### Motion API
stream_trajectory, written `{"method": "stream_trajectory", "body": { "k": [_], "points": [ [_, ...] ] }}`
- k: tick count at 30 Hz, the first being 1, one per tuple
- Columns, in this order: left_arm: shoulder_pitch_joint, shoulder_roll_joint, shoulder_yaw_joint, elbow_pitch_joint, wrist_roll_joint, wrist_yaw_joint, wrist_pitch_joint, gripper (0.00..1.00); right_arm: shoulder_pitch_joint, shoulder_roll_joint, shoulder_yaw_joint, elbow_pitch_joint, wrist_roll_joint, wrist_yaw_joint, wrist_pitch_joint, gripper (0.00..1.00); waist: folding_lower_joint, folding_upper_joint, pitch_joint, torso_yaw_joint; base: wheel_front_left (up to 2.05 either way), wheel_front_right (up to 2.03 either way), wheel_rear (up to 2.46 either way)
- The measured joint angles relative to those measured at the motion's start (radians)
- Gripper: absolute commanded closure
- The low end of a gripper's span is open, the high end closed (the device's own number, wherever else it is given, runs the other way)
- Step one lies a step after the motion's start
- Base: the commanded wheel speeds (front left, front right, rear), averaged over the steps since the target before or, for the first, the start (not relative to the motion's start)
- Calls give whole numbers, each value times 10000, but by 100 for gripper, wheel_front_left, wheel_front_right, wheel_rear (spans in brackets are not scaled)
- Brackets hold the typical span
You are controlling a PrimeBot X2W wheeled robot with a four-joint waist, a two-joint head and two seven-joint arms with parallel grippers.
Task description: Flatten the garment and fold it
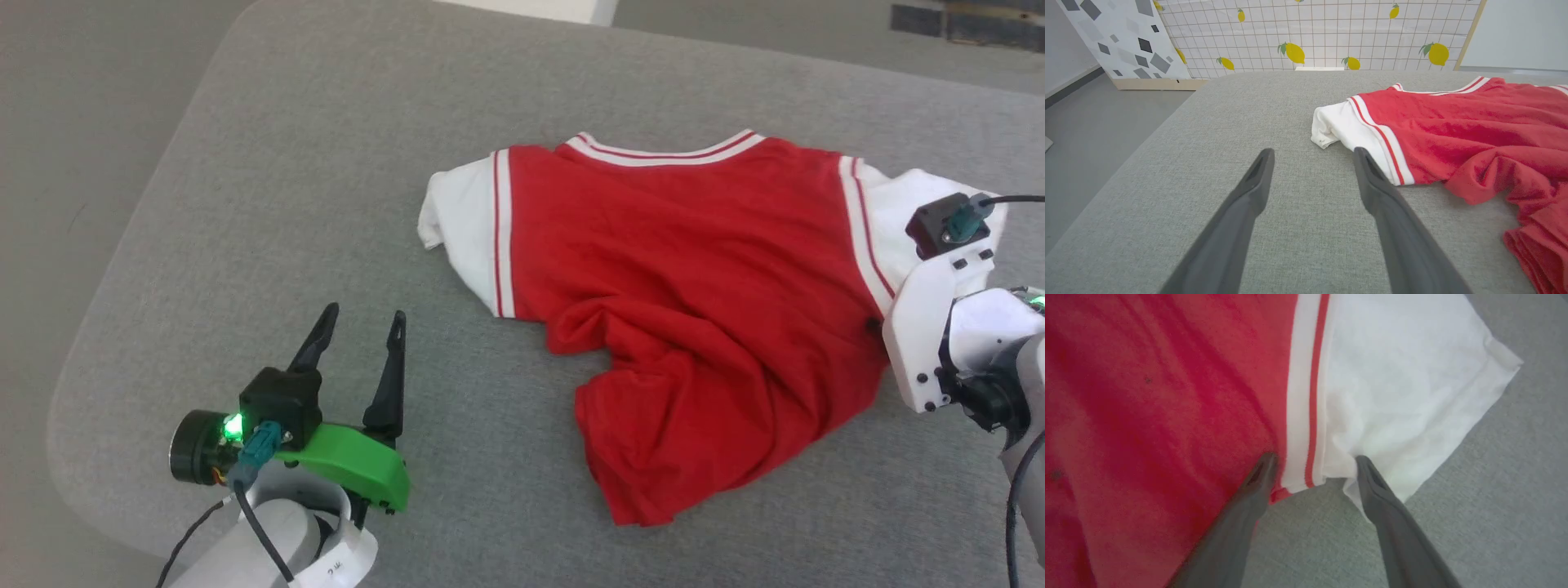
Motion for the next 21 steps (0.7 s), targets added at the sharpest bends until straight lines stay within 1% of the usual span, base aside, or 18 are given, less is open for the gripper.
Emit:
{"method": "stream_trajectory", "body": {
  "k": [5,6,7,8,15,21],
  "points": [
    [-8,-196,171,88,290,-92,0,0,-8,-330,270,128,-148,-2,88,0,0,-1,265,389,0,0,0],
    [-5,-232,215,123,293,-123,0,0,-11,-339,240,159,-178,-2,23,16,0,0,304,444,0,0,0],
    [7,-245,270,173,307,-150,0,0,-10,-343,230,194,-201,-2,-75,61,0,0,330,479,0,0,0],
    [31,-244,322,224,330,-173,0,0,-10,-343,255,211,-249,0,-180,100,0,0,336,478,0,0,0],
    [77,-230,407,443,343,-374,0,0,65,-305,426,541,-458,4,-972,100,0,0,76,221,0,0,0],
    [116,-73,393,548,253,-516,94,0,755,-660,364,800,-441,2,-1350,100,1,0,-504,-290,0,0,0]
  ]
}}
